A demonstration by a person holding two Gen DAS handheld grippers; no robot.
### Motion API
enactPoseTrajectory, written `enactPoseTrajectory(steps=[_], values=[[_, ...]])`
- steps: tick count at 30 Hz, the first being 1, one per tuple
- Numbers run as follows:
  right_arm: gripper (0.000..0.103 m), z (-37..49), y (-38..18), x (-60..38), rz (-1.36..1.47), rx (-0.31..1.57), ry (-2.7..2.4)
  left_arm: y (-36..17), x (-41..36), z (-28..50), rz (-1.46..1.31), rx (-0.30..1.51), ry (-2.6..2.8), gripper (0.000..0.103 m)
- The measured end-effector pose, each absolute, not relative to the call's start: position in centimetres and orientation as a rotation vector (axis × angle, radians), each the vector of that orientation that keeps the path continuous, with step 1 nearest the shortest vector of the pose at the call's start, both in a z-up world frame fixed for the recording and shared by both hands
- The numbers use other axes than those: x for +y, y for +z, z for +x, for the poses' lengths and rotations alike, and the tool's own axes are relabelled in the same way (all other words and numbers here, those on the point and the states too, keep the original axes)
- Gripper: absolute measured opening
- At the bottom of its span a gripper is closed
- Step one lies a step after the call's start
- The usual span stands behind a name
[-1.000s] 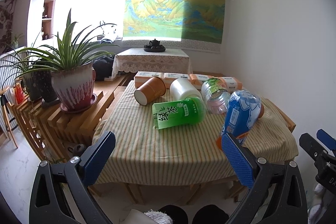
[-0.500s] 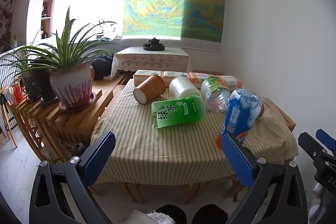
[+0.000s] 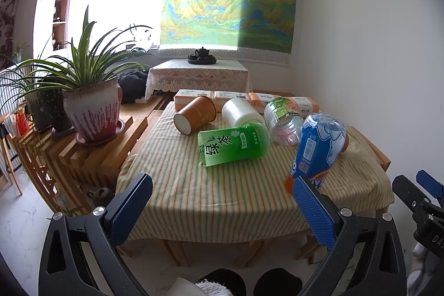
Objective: Flip cup upside down
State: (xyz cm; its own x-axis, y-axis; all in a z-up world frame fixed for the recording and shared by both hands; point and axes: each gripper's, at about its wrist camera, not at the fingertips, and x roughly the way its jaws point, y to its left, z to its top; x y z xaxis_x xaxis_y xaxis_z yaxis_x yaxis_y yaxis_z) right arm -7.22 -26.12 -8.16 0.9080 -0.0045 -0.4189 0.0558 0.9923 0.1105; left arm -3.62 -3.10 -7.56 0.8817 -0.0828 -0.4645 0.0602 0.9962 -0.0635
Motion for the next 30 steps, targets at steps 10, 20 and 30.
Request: enactPoseTrajectory(steps=[10, 20, 30], values=[[0.094, -7.09, -8.37, -26.15, 0.127, 0.439, -0.031, -7.64, -3.09, -3.38, -0.045, 0.491, -0.073, 0.102], [0.094, -6.95, -8.49, -26.22, 0.130, 0.447, -0.034, -7.73, -3.04, -3.31, -0.047, 0.490, -0.068, 0.102], [0.094, -6.65, -8.69, -26.22, 0.137, 0.458, -0.028, -7.90, -2.87, -3.00, -0.055, 0.491, -0.059, 0.102]])
